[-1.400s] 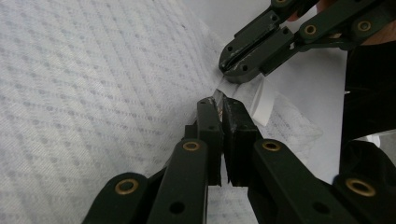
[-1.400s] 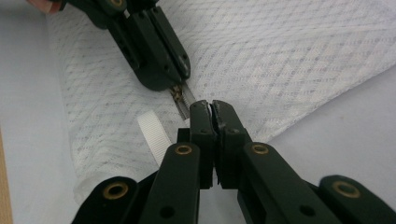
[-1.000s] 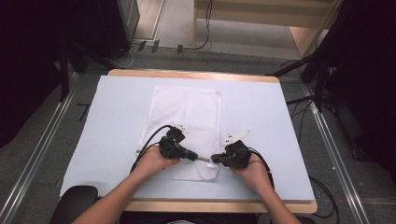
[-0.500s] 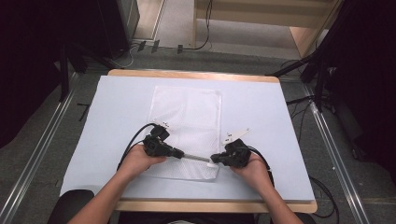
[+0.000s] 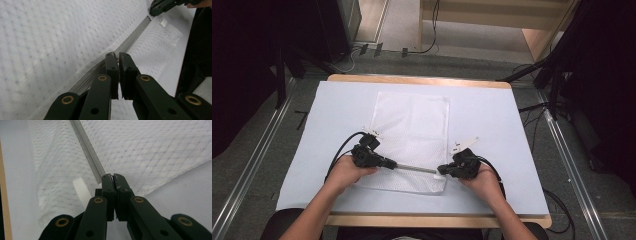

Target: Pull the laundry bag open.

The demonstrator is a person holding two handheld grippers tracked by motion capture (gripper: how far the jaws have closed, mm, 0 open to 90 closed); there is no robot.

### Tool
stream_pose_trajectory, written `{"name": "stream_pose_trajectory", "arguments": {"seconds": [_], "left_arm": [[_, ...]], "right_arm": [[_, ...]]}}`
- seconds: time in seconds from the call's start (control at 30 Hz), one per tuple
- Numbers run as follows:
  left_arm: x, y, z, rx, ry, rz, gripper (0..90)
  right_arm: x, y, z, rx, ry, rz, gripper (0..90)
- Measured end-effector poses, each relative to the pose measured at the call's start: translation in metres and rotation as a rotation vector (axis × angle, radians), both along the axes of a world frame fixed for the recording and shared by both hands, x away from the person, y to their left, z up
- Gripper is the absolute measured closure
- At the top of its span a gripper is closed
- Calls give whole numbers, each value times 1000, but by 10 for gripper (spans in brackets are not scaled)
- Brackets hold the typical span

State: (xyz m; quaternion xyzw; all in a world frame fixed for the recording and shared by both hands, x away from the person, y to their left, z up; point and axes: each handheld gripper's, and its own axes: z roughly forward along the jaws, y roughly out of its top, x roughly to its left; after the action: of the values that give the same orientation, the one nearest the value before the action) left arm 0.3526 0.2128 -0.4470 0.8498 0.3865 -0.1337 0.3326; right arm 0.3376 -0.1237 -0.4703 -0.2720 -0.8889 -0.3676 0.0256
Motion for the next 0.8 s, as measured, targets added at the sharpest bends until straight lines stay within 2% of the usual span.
{"name": "stream_pose_trajectory", "arguments": {"seconds": [0.3,0.4,0.63,0.8], "left_arm": [[-1,30,4,27,-7,59,879],[-2,41,4,27,2,86,879],[-10,74,4,45,3,126,878],[-15,93,3,15,2,152,879]], "right_arm": [[3,0,0,3,11,15,895],[3,0,0,3,17,18,895],[4,0,0,2,16,19,895],[3,1,0,3,13,17,895]]}}
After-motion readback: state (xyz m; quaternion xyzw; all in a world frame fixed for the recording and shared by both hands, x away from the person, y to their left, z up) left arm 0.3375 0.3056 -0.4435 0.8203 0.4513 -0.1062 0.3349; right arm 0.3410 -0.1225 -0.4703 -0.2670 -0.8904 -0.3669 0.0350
